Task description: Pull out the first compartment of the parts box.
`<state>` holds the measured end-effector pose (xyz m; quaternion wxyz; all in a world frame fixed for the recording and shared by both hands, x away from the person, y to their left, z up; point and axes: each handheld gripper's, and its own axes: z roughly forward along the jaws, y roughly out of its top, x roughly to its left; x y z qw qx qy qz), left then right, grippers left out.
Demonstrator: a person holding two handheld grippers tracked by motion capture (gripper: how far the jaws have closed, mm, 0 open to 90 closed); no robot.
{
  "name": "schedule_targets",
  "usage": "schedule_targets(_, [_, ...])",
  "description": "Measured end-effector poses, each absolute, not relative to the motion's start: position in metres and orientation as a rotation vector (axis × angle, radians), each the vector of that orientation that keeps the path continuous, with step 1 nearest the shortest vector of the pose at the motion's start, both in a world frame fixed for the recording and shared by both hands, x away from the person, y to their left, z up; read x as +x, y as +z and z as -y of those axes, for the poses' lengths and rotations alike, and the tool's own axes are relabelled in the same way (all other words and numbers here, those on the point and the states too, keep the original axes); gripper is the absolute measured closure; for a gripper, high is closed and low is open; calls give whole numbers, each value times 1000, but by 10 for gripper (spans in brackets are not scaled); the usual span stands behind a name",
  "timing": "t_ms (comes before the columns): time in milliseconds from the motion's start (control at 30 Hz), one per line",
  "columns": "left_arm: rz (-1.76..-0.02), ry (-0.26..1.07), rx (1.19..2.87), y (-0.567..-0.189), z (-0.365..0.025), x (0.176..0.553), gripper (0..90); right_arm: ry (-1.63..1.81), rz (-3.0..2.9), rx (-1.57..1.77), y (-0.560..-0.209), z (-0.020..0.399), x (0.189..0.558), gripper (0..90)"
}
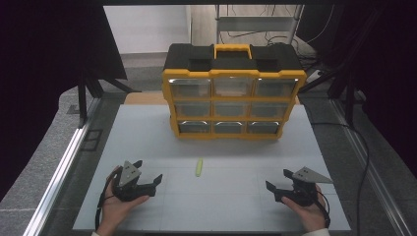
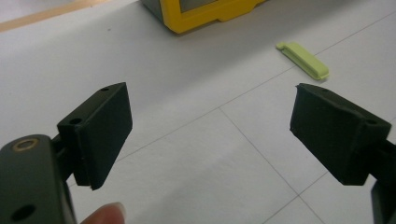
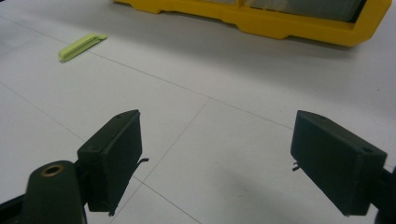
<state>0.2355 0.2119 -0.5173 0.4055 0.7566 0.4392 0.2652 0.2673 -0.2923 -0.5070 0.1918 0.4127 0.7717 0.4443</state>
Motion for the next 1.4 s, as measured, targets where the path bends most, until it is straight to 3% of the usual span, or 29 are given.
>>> schedule_targets(1400, [-1068, 747, 1937, -509, -210, 231, 99, 1238, -2143, 1206, -510, 296, 271, 176])
